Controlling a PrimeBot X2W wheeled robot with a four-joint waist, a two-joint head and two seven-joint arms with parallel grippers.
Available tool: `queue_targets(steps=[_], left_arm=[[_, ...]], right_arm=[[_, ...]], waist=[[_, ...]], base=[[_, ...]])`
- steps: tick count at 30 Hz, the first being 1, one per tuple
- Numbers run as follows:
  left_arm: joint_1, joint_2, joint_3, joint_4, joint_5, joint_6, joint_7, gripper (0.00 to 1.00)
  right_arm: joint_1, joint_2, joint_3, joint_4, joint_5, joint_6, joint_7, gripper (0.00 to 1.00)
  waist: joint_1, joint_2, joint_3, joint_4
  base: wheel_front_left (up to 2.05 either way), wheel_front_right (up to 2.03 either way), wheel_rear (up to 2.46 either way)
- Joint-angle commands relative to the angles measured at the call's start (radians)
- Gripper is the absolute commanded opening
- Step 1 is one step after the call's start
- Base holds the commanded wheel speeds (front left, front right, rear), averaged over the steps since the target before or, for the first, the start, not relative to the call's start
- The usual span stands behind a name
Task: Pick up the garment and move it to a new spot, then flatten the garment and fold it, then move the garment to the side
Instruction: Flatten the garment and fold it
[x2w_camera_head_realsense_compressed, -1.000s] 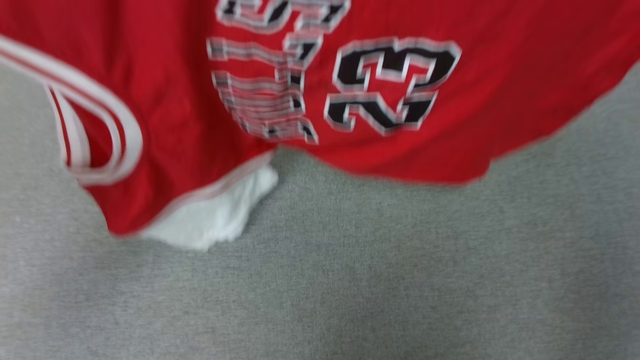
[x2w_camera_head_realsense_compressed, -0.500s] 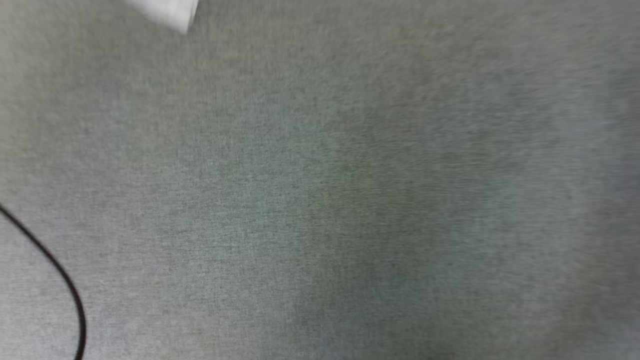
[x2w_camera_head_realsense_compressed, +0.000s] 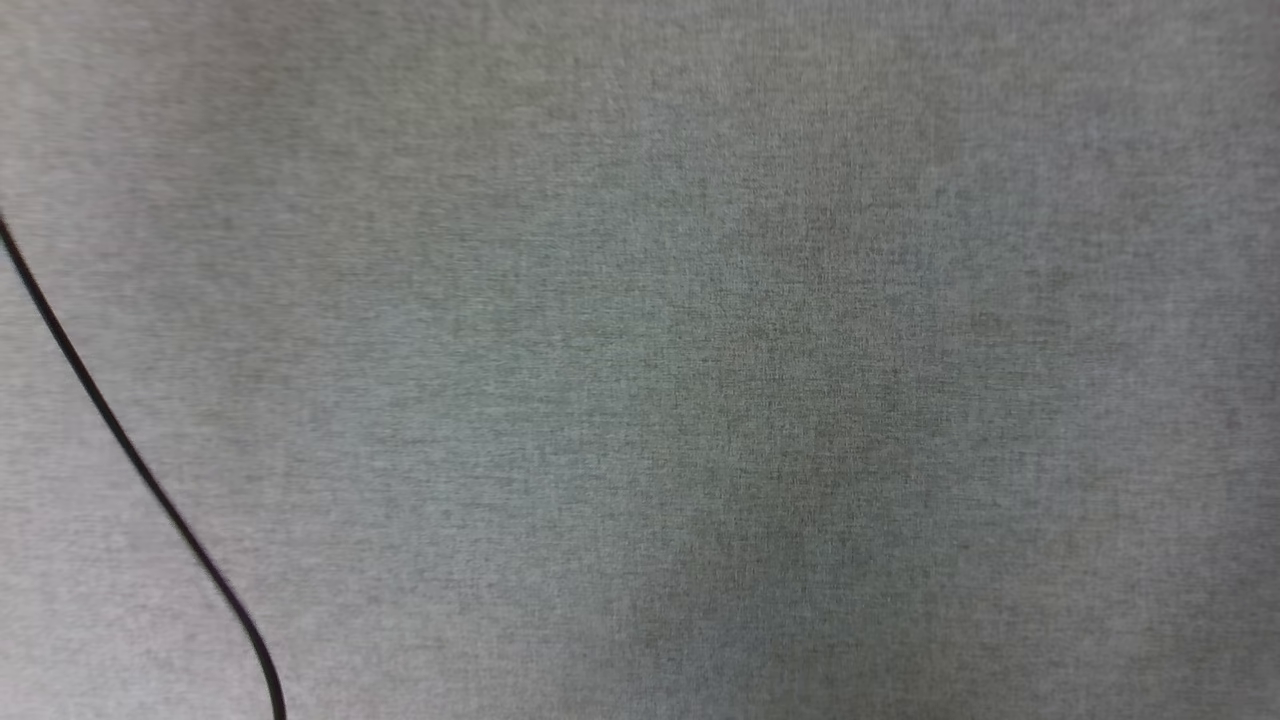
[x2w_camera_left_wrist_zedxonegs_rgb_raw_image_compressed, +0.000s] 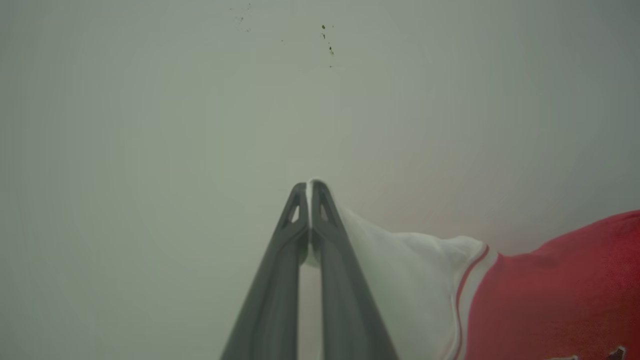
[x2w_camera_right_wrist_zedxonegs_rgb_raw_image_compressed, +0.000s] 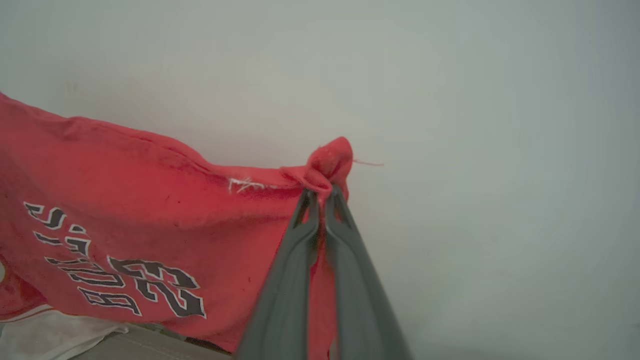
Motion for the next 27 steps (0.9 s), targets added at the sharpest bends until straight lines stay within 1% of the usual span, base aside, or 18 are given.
queue_targets(steps=[1,6,10,15,20,23,27], left_arm=[[0.062,-0.011,-0.008,0.004,-0.003,-0.001,-0.011,0.0],[0.278,-0.055,-0.039,-0.017,-0.002,-0.001,-0.023,0.0],[0.477,-0.085,-0.064,-0.078,0.012,0.005,-0.025,0.0],[0.737,-0.1,-0.07,-0.151,0.013,0.033,-0.025,0.0],[0.986,-0.087,-0.071,-0.212,0.004,0.054,-0.025,0.0],[1.126,-0.067,-0.075,-0.244,-0.007,0.064,-0.024,0.0],[1.286,-0.043,-0.106,-0.282,-0.021,0.067,-0.011,0.0]], right_arm=[[0.049,-0.007,0.012,0.027,-0.002,0.0,-0.023,0.0],[0.196,-0.021,0.063,0.112,0.009,0.0,-0.082,0.0],[0.334,-0.027,0.098,0.158,0.03,0.0,-0.122,0.0],[0.497,-0.034,0.141,0.197,0.079,0.0,-0.165,0.0],[0.649,-0.045,0.16,0.223,0.149,0.0,-0.199,0.0],[0.737,-0.056,0.164,0.228,0.197,0.0,-0.207,0.0],[0.856,-0.077,0.171,0.213,0.261,0.0,-0.205,0.0]], waist=[[-0.0003,0.0,-0.023,0.007],[-0.0003,0.0,-0.09,0.018],[-0.0003,0.0,-0.159,0.024],[-0.0003,0.0,-0.255,0.028],[-0.0003,0.0,-0.35,0.027],[-0.0003,0.0,-0.4,0.027],[-0.0003,0.0,-0.465,0.031]], base=[[0.0,0.0,0.0],[0.0,0.0,0.0],[0.0,0.0,0.0],[0.0,0.0,0.0],[0.0,0.0,0.0],[0.0,0.0,0.0],[0.0,0.0,0.0]])
